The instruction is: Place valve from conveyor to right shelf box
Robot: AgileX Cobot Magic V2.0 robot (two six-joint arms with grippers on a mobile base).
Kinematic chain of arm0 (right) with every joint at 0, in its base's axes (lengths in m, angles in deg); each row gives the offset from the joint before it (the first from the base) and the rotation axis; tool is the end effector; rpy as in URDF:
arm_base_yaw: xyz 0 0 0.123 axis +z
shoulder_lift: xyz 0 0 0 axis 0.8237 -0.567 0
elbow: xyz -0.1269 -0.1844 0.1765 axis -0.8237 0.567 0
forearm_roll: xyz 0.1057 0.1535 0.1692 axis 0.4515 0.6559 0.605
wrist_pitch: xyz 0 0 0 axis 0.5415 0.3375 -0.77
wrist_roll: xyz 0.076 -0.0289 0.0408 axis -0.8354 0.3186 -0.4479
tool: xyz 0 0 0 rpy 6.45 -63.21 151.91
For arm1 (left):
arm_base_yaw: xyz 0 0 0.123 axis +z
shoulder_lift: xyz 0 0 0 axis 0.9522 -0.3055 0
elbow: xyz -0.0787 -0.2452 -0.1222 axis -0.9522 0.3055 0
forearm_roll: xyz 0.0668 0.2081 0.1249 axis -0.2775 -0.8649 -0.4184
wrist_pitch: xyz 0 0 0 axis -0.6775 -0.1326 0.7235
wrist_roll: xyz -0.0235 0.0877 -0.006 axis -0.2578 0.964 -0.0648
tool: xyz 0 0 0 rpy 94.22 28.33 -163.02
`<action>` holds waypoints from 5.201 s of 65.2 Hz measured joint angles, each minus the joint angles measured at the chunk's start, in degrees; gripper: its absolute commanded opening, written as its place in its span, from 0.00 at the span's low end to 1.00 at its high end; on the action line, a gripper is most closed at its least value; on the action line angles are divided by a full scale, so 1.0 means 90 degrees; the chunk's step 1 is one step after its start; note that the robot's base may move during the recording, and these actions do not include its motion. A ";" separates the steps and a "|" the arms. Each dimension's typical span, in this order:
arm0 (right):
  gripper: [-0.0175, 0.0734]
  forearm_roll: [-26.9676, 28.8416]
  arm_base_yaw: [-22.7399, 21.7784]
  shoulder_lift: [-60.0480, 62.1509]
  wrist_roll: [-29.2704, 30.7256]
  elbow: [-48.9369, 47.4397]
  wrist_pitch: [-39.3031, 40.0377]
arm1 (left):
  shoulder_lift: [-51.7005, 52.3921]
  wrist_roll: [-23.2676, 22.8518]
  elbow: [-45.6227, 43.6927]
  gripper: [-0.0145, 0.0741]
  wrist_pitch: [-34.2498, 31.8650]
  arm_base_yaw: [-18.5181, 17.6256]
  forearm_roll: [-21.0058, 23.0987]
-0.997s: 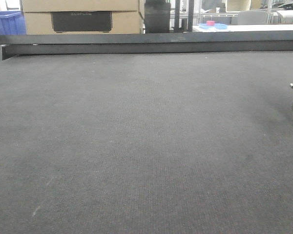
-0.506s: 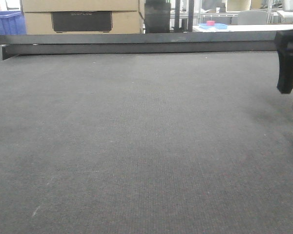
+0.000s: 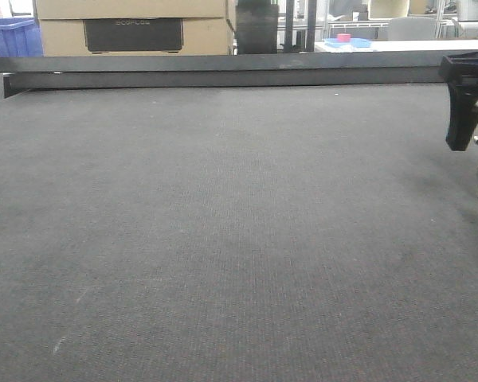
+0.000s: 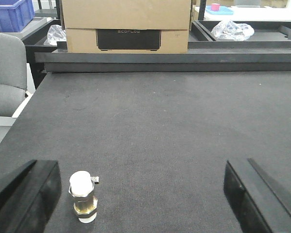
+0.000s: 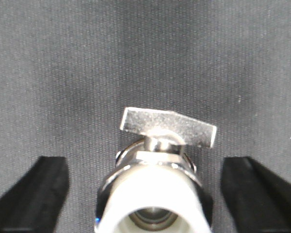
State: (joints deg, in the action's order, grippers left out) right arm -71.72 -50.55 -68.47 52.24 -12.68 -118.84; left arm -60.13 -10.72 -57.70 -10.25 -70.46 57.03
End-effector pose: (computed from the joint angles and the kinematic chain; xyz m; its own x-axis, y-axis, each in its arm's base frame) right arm 0.3509 0.0347 0.2499 -0.9600 0.0222 -0.2791 0.0005 0.9970 0.0778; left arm 0.0790 -0.0012 0.3850 -0.1745 0.0094 -0.9846 0.0110 0.9999 0.0076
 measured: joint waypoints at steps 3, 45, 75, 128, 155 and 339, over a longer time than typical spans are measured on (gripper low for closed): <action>0.56 0.0000 0.0000 0.0000 0.0000 0.0000 -0.0045 | 0.0000 0.0000 0.0000 0.82 0.0000 0.0000 0.0000; 0.02 -0.0392 0.0000 0.0619 -0.0029 -0.0013 -0.0639 | -0.1415 -0.0170 -0.1089 0.82 0.1796 0.0000 -0.0226; 0.02 -0.0392 0.0000 0.2540 -0.0019 -0.0013 -0.0655 | -0.5359 0.0394 -0.3686 0.82 0.3673 0.0566 -0.0627; 0.02 -0.0392 0.0000 0.2600 -0.0006 -0.0013 -0.0745 | -0.9336 0.1502 -0.5456 0.82 0.3754 0.1405 -0.0108; 0.02 -0.0392 0.0000 0.2600 -0.0006 -0.0013 -0.0745 | -0.9456 0.1502 -0.5462 0.79 0.3588 0.1405 -0.0108; 0.01 -0.0392 0.0608 0.2824 0.0031 -0.2627 -0.1020 | -0.4737 0.0652 -0.5861 0.04 0.3386 0.0742 0.0307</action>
State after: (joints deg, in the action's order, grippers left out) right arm -75.24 -45.07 -43.06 52.52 -36.33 -128.02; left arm -102.76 -4.85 -110.45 20.22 -63.78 59.79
